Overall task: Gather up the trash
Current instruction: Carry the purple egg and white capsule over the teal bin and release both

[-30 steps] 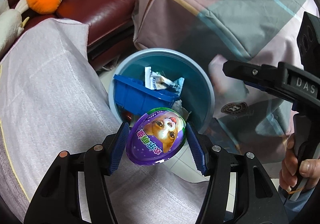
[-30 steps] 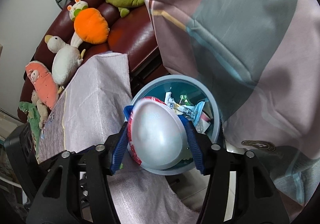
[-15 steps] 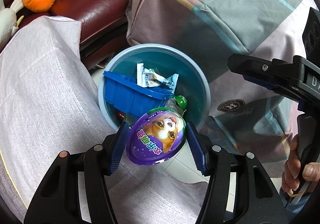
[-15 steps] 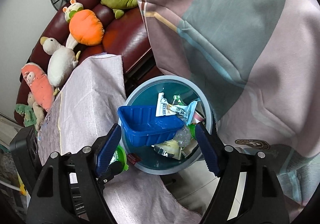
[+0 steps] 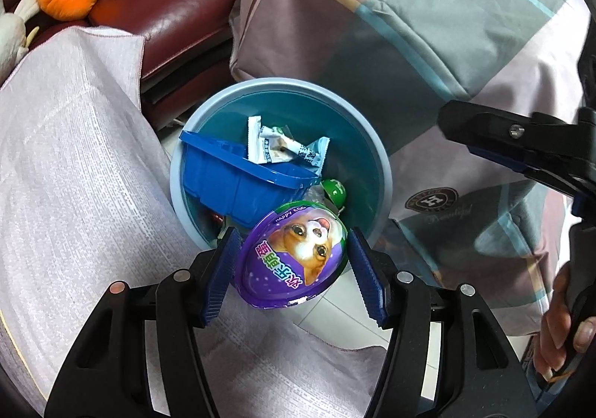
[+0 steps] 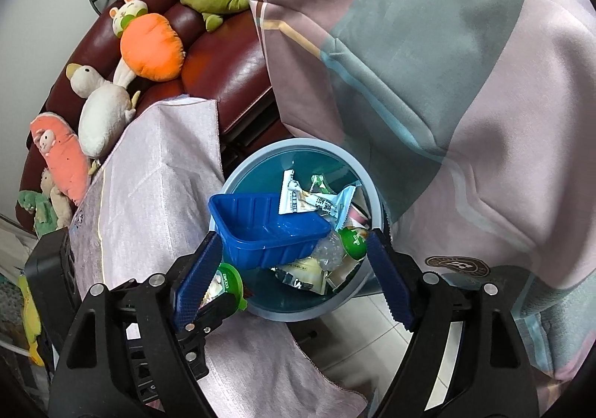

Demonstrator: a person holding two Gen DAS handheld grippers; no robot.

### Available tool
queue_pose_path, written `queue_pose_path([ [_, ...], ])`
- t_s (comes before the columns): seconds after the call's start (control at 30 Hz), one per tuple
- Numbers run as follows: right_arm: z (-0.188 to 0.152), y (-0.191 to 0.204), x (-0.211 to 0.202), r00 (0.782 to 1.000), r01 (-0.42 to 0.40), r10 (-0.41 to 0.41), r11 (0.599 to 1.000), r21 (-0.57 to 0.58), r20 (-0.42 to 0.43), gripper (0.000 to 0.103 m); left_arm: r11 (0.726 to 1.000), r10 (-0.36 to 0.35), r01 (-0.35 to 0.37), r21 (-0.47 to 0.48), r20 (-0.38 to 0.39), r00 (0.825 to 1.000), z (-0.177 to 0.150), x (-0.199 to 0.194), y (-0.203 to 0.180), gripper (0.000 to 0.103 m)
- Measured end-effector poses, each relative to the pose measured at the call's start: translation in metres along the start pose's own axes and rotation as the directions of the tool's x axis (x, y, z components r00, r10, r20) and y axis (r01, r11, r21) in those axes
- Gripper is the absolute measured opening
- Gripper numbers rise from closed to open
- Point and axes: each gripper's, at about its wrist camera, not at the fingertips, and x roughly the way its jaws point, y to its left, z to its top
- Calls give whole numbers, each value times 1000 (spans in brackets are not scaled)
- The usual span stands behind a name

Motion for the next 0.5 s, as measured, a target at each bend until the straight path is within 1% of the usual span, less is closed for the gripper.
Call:
queue_pose_path([
  [0.03, 0, 0, 0, 1000, 1, -1, 1000, 0, 1, 76, 1000, 3, -3, -5, 1, 1000, 0, 1, 1, 73],
  [0.07, 1, 1, 0, 1000, 5, -5, 1000, 0, 2, 76, 1000, 13, -13, -10, 6, 1000, 0, 1, 2, 78],
  [0.1, 0, 1, 0, 1000, 8, -8, 1000, -1, 3, 76, 1000, 26, -26, -14, 15, 1000, 0, 1, 3, 85],
  [0.13, 0, 1, 0, 1000, 10, -10, 1000, -1, 3, 76, 999, 38, -38, -17, 26, 999, 1, 0, 4, 89],
  [0.27, 0, 1, 1, 1000, 19, -19, 1000, 0, -2, 76, 998, 60, -59, -36, 25, 998, 3, 1, 13, 91],
  [0.5, -1, 6, 3, 1000, 27, -27, 1000, 1, -9, 76, 995, 57, -54, -83, 32, 998, -2, -10, 27, 91],
])
